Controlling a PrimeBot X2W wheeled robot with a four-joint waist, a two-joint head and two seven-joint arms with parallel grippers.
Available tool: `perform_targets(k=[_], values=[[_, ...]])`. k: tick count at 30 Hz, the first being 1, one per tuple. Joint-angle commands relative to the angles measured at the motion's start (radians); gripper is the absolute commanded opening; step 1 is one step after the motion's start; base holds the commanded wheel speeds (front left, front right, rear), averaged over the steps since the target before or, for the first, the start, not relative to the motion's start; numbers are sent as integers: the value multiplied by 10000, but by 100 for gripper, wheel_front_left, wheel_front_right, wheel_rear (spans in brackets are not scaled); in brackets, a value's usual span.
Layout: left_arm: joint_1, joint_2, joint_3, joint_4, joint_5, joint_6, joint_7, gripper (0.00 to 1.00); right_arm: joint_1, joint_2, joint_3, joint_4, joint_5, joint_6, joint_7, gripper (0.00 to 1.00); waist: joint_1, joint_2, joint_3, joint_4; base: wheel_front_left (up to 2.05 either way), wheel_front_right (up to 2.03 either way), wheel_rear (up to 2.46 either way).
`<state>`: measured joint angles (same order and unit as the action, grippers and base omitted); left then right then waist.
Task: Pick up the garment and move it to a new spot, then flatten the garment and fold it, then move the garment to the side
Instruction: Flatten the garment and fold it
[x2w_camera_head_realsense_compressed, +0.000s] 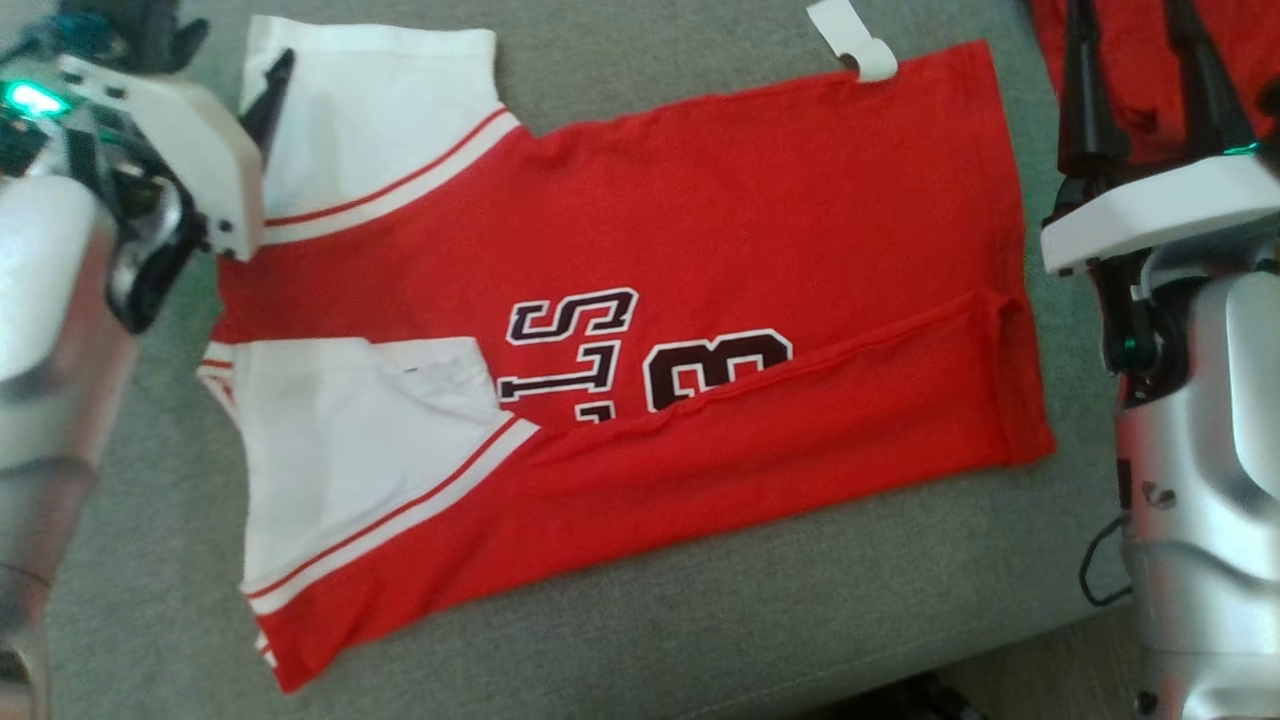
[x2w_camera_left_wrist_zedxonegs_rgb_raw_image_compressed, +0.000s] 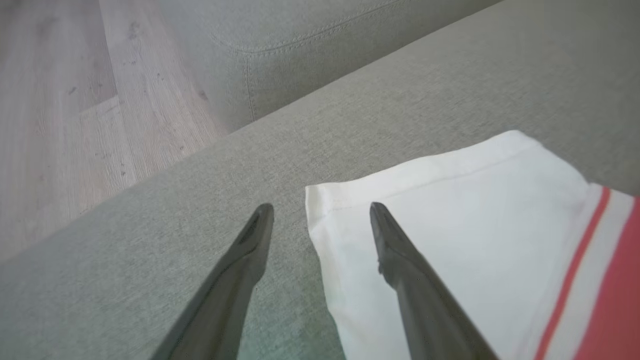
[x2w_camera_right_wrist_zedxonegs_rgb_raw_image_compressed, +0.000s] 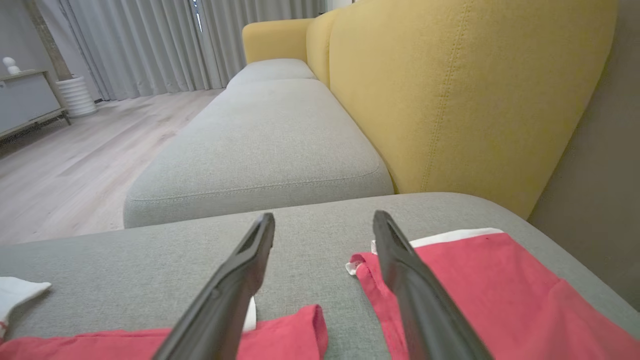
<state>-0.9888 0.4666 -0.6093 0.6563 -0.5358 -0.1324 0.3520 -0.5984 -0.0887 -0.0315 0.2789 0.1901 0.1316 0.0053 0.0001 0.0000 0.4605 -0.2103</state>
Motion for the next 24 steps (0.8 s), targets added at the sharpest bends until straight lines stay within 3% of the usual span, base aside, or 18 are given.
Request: perform_targets(k=[1, 15, 17, 20, 24], values=[[-628, 549, 299, -92, -36, 19, 43, 100, -223, -45, 222, -267, 89, -9, -111, 100, -1, 0, 189, -187, 0, 0, 0], [-1229, 665, -783, 982, -1215, 18, 1079, 100, -237, 40, 292, -485, 141, -9, -225, 100, -1, 0, 485, -385, 0, 0, 0], [-1162, 560, -891, 984, -1767, 18, 1614, 0, -245, 3, 264, -501, 106, -9, -195, 100, -1, 0, 476, -356, 0, 0, 0], [-1170, 603, -1161, 620, -2195, 18, 1752, 0, -272, -88, 185, -546, 59, -9, -128, 100, -1, 0, 431, -233, 0, 0, 0], [-1326, 689, -1321, 261, -2015, 18, 525, 0, -285, -341, 179, -531, 16, -9, 1, 100, -1, 0, 194, 64, 0, 0, 0]])
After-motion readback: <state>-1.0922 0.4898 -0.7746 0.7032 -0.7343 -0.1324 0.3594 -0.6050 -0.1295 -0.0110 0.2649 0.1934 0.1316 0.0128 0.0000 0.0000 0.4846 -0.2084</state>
